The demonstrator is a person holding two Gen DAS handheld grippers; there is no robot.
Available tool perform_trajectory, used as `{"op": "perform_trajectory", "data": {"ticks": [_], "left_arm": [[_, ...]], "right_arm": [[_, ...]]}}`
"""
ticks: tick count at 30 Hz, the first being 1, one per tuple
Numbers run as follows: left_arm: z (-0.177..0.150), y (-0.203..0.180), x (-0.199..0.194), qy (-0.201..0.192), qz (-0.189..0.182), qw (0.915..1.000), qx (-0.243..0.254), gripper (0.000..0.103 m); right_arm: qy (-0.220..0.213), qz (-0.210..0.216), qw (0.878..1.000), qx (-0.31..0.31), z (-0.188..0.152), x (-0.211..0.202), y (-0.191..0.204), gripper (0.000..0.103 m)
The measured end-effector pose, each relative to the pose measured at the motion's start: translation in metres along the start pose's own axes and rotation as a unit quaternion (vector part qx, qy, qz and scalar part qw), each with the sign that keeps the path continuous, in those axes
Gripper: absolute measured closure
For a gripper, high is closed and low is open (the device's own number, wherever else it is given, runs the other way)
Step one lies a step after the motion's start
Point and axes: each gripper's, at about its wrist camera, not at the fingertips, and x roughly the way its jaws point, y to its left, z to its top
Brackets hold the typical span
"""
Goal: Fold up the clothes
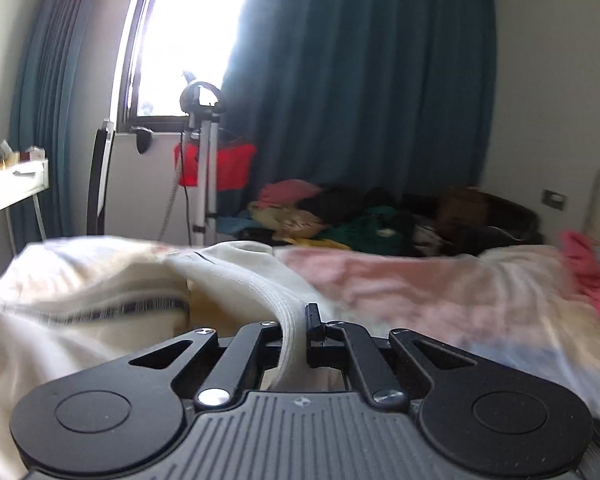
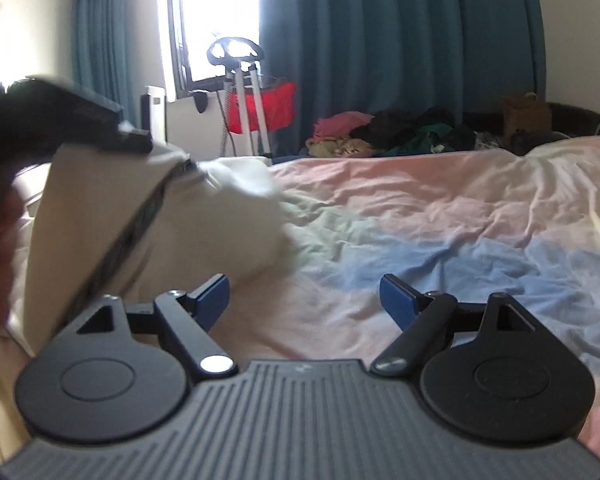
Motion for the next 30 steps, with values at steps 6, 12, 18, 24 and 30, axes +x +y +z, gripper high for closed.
{"op": "perform_trajectory", "data": {"ticks": [6, 12, 18, 24, 30], "left_arm": [[-0.06, 0.008, -0.044, 0.05, -0.024, 0.9982, -0.021, 0.096], [-0.076, 0.021, -0.07, 0.056, -0.014, 0.9975, -0.04, 0.05], [-0.057, 0.033, -0.102, 0.016, 0.004, 0.9994, -0.031, 0.025], [-0.036, 0.054, -0.115, 0.005, 0.053, 0.998, -0.033, 0.022], [-0.03, 0.086, -0.108, 0.002, 0.082, 0.9957, -0.043, 0.021]], "right_arm": [[-0.013, 0.003, 1.0, -0.023, -0.001, -0.032, 0.013, 0.019], [0.007, 0.01, 1.0, -0.024, -0.004, -0.05, 0.026, 0.019], [0.016, 0.038, 0.999, -0.01, -0.008, -0.057, 0.036, 0.019], [0.053, 0.082, 0.995, 0.031, 0.022, -0.021, 0.05, 0.019], [0.089, 0.083, 0.992, 0.032, 0.081, 0.079, 0.082, 0.02]]}}
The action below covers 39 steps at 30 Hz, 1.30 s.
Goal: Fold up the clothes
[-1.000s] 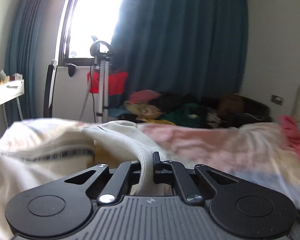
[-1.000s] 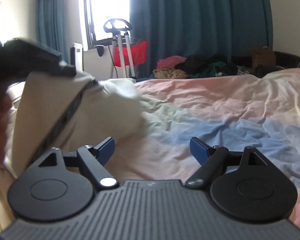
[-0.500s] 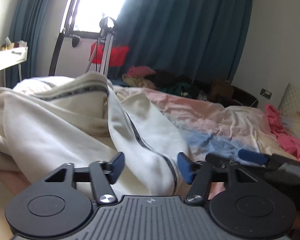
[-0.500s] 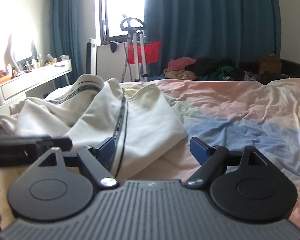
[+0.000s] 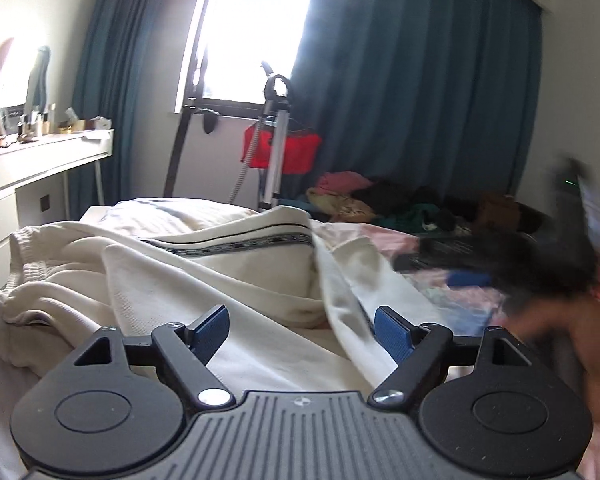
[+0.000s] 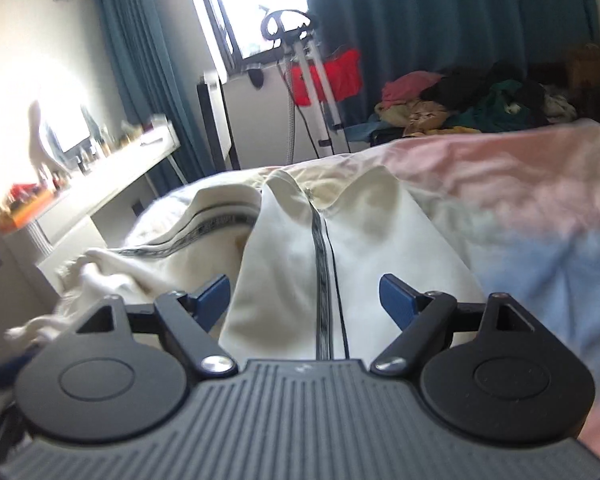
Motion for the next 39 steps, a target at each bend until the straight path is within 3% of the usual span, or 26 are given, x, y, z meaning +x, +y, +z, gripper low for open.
{"op": "perform_trajectory", "data": {"ticks": [2, 7, 12, 15, 16, 17, 18, 20, 25, 28, 31, 34, 39], "left_arm": [[0.0, 0.01, 0.007, 0.006, 0.011, 0.9999, -0.01, 0.021], [-0.005, 0.037, 0.035, 0.033, -0.009, 0.9983, -0.048, 0.023], [-0.026, 0.056, 0.071, 0.035, -0.024, 0.9948, -0.093, 0.023], [-0.034, 0.056, 0.094, 0.058, -0.031, 0.9941, -0.086, 0.023], [-0.036, 0.055, 0.097, 0.056, -0.03, 0.995, -0.077, 0.022], [-0.038, 0.053, 0.099, 0.053, -0.027, 0.9961, -0.066, 0.022], [-0.04, 0.051, 0.1, 0.052, -0.025, 0.9967, -0.057, 0.022], [-0.043, 0.049, 0.101, 0.051, -0.022, 0.9975, -0.044, 0.021], [-0.043, 0.05, 0.091, 0.04, -0.028, 0.997, -0.059, 0.021], [-0.04, 0.047, 0.087, 0.042, -0.026, 0.9963, -0.071, 0.021], [-0.04, 0.04, 0.082, 0.073, -0.034, 0.9922, -0.095, 0.021], [-0.042, 0.027, 0.073, 0.081, -0.032, 0.9926, -0.084, 0.021], [-0.045, 0.008, 0.052, 0.072, -0.025, 0.9958, -0.05, 0.021]], "right_arm": [[0.02, -0.008, 1.0, -0.016, 0.025, 0.044, 0.012, 0.022], [0.02, 0.007, 0.999, 0.028, 0.083, 0.141, 0.031, 0.022], [0.075, 0.003, 0.997, 0.023, 0.1, 0.232, 0.045, 0.027], [0.1, -0.001, 0.994, 0.038, 0.092, 0.258, 0.038, 0.05], [0.104, 0.0, 0.993, 0.054, 0.089, 0.263, 0.033, 0.07], [0.103, 0.001, 0.992, 0.073, 0.088, 0.264, 0.025, 0.082], [0.099, -0.001, 0.991, 0.091, 0.088, 0.263, 0.018, 0.087], [0.076, -0.011, 0.991, 0.106, 0.096, 0.253, 0.004, 0.093], [0.0, -0.051, 0.991, 0.123, 0.14, 0.201, -0.038, 0.095], [-0.063, -0.074, 0.987, 0.125, 0.171, 0.137, -0.07, 0.095], [-0.119, -0.092, 0.978, 0.146, 0.189, 0.058, -0.113, 0.095], [-0.168, -0.115, 0.964, 0.169, 0.178, -0.019, -0.16, 0.095], [-0.196, -0.172, 0.928, 0.265, 0.099, -0.124, -0.244, 0.095]]}}
